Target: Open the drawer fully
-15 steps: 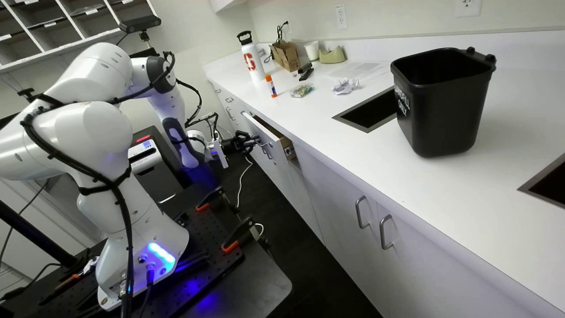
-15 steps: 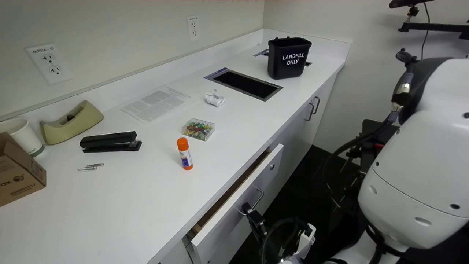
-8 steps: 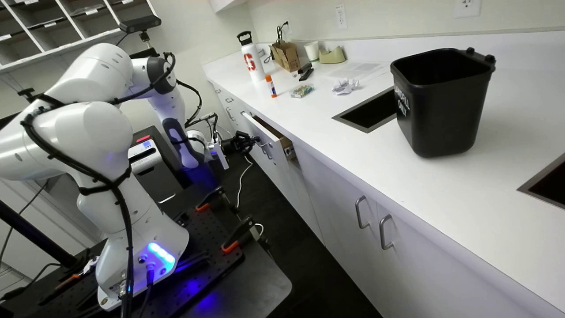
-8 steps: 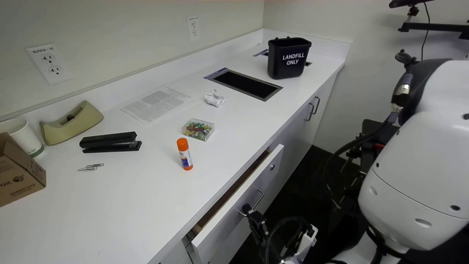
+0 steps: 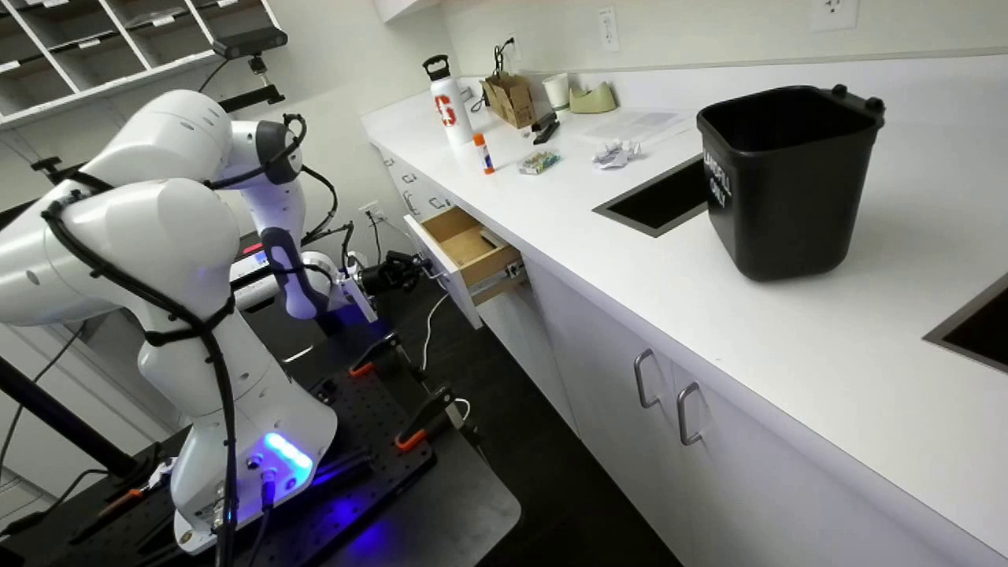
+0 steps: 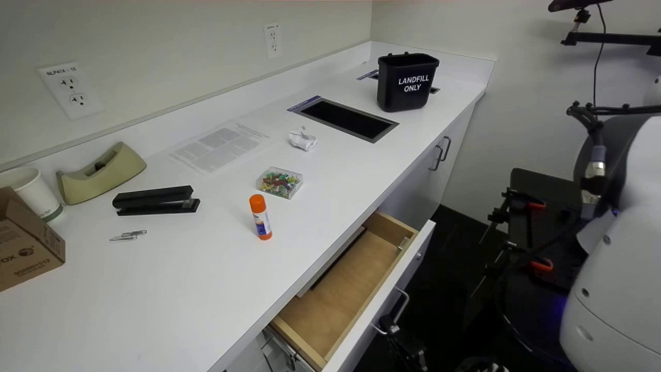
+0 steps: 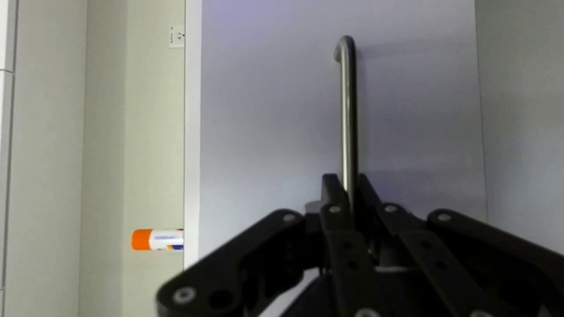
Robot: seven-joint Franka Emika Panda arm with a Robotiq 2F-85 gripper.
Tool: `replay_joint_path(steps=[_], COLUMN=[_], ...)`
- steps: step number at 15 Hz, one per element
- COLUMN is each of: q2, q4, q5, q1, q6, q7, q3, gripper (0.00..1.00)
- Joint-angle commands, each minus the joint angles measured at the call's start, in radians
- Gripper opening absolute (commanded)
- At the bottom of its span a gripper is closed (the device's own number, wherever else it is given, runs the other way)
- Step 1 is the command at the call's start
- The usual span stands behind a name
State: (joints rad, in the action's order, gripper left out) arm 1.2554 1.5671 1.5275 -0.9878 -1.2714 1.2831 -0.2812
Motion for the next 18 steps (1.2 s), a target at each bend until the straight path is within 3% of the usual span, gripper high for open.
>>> replay_joint_path(steps=[1, 10, 11, 13, 18], q2=[0.034, 0.008, -0.002, -0.036, -0.199], q4=[-0.044, -0.061, -0.056, -0.025, 0.121], q5=[-0.097, -0.28, -0.291, -0.302, -0.297], q1=[-0.068, -0.198, -0.201, -0.201, -0.15], q6=[0.087, 0.115, 0.112, 0.095, -0.003], q7=[0.074, 0.088, 0.083, 0.089, 0.1], q3=[-0.043, -0.037, -0.034, -0.032, -0.068], gripper=[0.03, 0.03, 0.35, 0.43, 0.81])
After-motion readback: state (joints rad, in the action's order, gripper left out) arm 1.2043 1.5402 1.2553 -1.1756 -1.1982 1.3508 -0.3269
